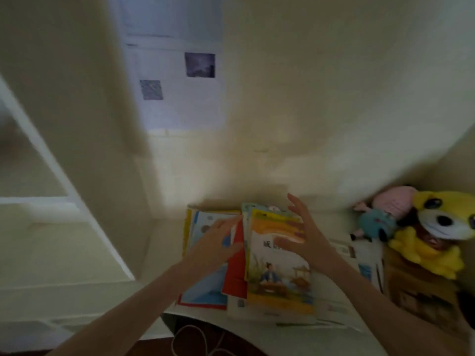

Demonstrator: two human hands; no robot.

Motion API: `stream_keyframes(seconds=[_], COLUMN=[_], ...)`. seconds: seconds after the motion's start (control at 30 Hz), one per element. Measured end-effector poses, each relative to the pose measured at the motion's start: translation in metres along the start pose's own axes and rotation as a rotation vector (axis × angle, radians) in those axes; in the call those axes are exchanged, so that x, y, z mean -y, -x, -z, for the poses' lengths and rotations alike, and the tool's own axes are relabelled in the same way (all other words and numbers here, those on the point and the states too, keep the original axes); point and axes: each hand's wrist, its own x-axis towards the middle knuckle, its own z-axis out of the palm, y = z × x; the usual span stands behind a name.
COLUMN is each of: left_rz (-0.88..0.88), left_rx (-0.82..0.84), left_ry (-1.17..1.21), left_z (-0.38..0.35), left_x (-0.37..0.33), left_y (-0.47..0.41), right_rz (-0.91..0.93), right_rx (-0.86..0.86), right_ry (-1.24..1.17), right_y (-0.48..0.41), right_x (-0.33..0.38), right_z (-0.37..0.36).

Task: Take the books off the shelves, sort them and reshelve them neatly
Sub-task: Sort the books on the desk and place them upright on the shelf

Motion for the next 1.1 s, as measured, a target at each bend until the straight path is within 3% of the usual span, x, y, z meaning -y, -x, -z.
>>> stream_keyframes(seconds=[0.2, 0.3, 0.53, 0.8, 1.1], left_rz=[0.119, 0.139, 0.268, 0.303, 0.333], left_rx=[0.135, 0.110, 0.193, 0.142, 0.004], left_ry=[0.015, -0.043, 0.145, 0.186, 0.103], left_z=[-0.051, -0.049, -0.059, -0.075, -0.091], left_x=[0.006, 0.012, -0.001, -0.005, -0.026], left_y=[-0.028, -0.039, -0.044, -0.036, -0.031], right_rz=[-0.163, -0.195, -0.251, -0.343, -0.385], right_rx=[-0.054, -0.050, -0.082, -0.053, -0.124], right_ry=[-0.061, -0.120, -0.091, -0.359, -0.384], right_y=[0.021, 0.019, 0.007, 0.023, 0.029], right_x=[-0.076, -0.096, -0.112, -0.130, -0.132], right_z=[0.020, 0.020, 0.010, 0.006, 0.004])
